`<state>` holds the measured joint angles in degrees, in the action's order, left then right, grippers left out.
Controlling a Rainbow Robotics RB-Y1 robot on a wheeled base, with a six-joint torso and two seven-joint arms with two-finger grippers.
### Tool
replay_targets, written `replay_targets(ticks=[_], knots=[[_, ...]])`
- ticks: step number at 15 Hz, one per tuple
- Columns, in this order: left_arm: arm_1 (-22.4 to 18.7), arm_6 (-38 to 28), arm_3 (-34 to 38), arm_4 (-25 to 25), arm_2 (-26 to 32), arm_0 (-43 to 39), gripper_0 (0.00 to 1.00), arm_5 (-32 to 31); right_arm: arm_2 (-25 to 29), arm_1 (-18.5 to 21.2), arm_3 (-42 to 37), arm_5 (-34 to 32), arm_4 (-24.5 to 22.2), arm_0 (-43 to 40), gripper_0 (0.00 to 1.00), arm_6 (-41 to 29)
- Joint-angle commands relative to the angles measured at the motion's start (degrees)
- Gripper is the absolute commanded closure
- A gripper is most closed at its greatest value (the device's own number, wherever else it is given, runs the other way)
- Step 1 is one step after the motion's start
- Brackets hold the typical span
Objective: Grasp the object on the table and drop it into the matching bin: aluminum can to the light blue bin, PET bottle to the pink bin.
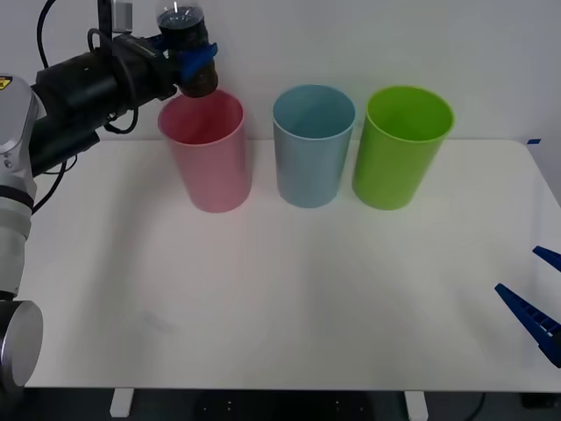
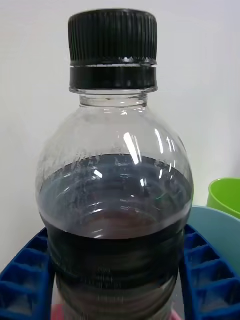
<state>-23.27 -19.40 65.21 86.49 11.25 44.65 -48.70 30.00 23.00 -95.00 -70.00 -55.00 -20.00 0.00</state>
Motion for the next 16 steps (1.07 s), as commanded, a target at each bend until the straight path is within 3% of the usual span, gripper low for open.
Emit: replay_targets(ticks=[1, 5, 8, 16], knots=[[0.25, 0.07, 0.01, -0.09, 0.00, 0.00, 0.00, -0.08, 0.00, 0.00, 0.00, 0.00, 0.00, 0.00, 0.00, 0.00], [-0.02, 0.24, 0.01, -2.29, 0.70, -0.35, 0.00, -1.49, 0.00, 0.00, 0.00, 0.00, 0.00, 0.00, 0.00, 0.00], [-0.54, 0.59, 0.54, -4.40, 4.65, -2.28, 0.00, -6.41, 0.00, 0.00, 0.00, 0.00, 0.00, 0.00, 0.00, 0.00], [-5.91, 1.47, 9.85, -15.91, 7.29, -16.26, 0.00, -9.48, 0.00, 0.00, 0.00, 0.00, 0.00, 0.00, 0.00, 0.00]])
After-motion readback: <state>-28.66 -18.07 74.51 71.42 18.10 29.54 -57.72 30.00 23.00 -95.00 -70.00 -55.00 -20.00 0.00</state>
